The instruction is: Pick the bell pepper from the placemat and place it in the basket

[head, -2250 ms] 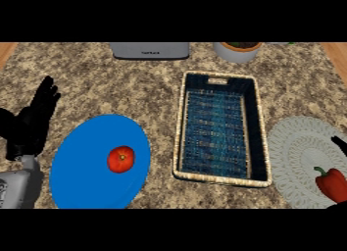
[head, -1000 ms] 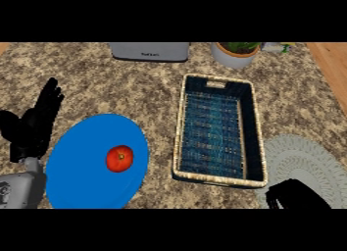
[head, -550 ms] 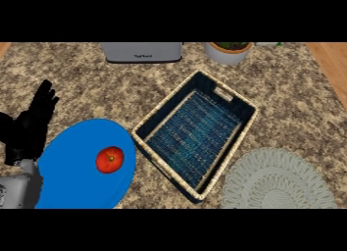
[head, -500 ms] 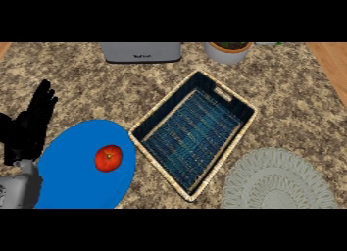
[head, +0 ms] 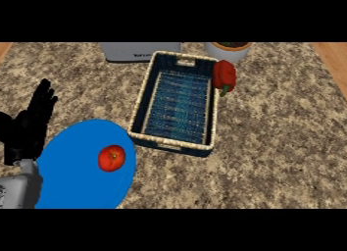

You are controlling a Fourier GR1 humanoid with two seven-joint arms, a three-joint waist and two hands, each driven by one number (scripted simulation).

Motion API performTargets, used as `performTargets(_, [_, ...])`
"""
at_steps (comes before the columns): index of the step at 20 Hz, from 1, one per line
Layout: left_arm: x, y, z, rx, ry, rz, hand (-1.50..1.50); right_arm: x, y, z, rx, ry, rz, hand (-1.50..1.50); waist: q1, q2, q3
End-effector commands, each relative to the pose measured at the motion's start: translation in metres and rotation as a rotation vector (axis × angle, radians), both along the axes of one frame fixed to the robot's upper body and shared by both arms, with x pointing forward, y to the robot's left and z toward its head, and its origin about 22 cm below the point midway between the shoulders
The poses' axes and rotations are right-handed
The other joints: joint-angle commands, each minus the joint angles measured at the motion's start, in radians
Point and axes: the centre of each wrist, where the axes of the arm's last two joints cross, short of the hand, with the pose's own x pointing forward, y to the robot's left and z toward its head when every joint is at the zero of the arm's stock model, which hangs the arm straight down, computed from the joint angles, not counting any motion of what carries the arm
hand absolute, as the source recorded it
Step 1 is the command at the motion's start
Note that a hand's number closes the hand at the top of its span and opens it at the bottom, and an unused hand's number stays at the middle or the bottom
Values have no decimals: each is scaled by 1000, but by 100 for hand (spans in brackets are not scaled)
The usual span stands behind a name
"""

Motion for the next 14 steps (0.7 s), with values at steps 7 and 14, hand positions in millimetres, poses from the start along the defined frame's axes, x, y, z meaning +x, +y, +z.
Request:
performTargets(7, [-2, 3, 6, 2, -1, -9, 0, -7, 21, 71, 207, -110, -148, 150, 30, 6, 1])
performTargets(14, [0, -6, -1, -5, -4, -16, 0, 14, 12, 74, 160, -177, -237, 150, 28, 13, -2])
